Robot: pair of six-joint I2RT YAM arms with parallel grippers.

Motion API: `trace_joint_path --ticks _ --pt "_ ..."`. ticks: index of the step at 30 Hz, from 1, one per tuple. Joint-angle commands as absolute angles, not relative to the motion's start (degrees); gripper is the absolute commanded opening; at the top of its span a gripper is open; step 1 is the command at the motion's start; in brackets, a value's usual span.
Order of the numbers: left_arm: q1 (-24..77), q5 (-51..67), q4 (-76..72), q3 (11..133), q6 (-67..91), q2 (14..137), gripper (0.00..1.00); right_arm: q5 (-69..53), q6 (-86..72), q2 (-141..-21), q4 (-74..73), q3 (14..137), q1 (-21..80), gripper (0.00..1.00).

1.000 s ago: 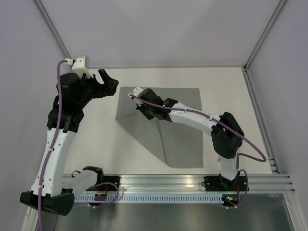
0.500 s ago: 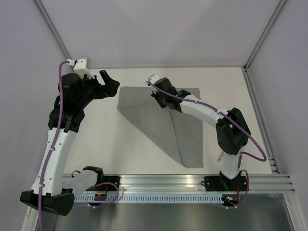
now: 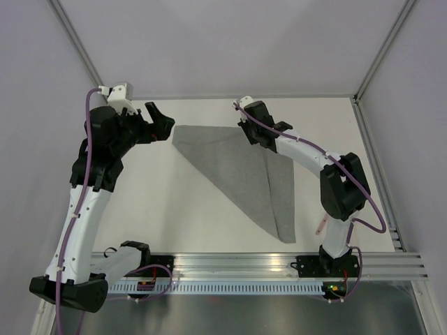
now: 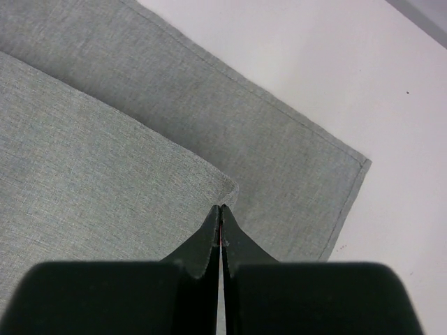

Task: Fold the napkin, place the utensils inside, and roll it up
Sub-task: Fold the napkin at the center of the board.

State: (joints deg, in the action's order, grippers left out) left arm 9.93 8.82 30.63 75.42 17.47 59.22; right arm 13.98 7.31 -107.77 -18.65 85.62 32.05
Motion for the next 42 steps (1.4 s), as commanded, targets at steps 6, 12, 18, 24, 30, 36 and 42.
trace_joint_path --ticks 6,12,18,24,30,36,42 --pt "9.7 10.5 28.8 74.9 17.4 59.4 1.0 16.2 8.3 -107.6 -16.5 86.1 28.2 0.01" --pt "9.7 10.6 28.7 74.9 17.4 59.5 1.0 16.1 8.2 -108.2 -15.9 86.0 25.8 0.0" --pt "9.8 10.6 28.7 74.7 17.5 59.5 1.0 16.3 8.3 -109.2 -15.4 86.4 23.6 0.0" --pt "9.7 10.5 28.7 74.5 17.5 59.5 1.0 16.5 8.5 -110.4 -15.1 87.1 22.3 0.0" --pt "9.8 10.5 28.7 74.5 17.4 59.7 1.0 16.5 8.5 -111.7 -15.1 88.7 20.9 0.01" --pt "9.8 10.4 28.7 74.5 17.3 59.8 1.0 17.2 8.9 -113.4 -15.0 90.0 20.1 0.0" --pt "9.8 10.2 28.7 74.4 17.2 59.9 1.0 17.8 9.1 -115.1 -14.9 91.8 19.2 0.0"
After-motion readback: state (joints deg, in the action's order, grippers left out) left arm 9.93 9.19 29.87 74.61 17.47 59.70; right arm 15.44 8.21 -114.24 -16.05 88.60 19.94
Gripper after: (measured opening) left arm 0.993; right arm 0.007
